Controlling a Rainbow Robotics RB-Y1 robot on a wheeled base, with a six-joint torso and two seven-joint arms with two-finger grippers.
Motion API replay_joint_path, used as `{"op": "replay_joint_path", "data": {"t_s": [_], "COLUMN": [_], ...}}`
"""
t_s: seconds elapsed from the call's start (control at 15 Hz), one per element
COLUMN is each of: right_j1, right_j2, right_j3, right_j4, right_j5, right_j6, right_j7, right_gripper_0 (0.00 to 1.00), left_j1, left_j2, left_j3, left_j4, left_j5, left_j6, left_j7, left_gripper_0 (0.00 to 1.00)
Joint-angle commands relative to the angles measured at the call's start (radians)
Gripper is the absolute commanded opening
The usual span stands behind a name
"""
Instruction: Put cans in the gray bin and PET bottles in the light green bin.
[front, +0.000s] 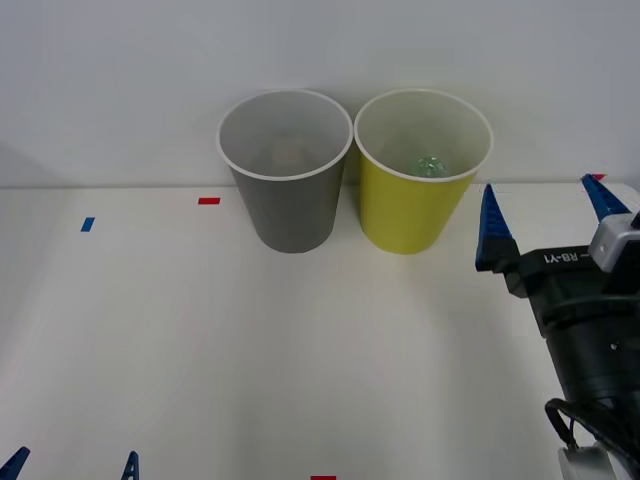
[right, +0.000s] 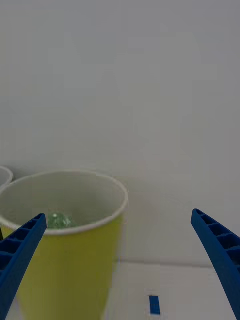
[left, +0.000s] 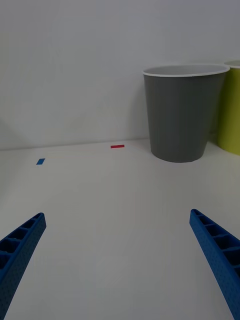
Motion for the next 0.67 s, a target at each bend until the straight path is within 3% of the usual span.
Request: {"op": "replay_joint_path", "data": {"t_s": [0.07, 0.27, 0.47, 0.67], "right_j1": [0.023, 0.058, 0.147, 0.244], "right_j2": [-0.009, -0.032, -0.04, -0.077], "right_j3": [-0.034, -0.045, -0.063, -0.069], "right_j4": [0.067, 0.107, 0.158, 0.17], "right_j5": [0.028, -0.032, -0.05, -0.161], "right_j6": [-0.11, -0.179, -0.318, -0.418], "right_j7": [-0.014, -0.001, 0.008, 0.063], "right_gripper_0": [1.0, 1.0, 1.0, 1.0], "left_j1": [0.0, 0.0, 0.0, 0.0], "left_j2": [0.0, 0.0, 0.0, 0.0], "left_j3": [0.0, 0.0, 0.0, 0.0], "left_j4": [0.0, 0.0, 0.0, 0.0], "left_j5": [0.0, 0.0, 0.0, 0.0], "left_j6": [0.0, 0.0, 0.0, 0.0], "left_j7": [0.0, 0.0, 0.0, 0.0], "left_gripper_0": [1.0, 1.0, 1.0, 1.0]}}
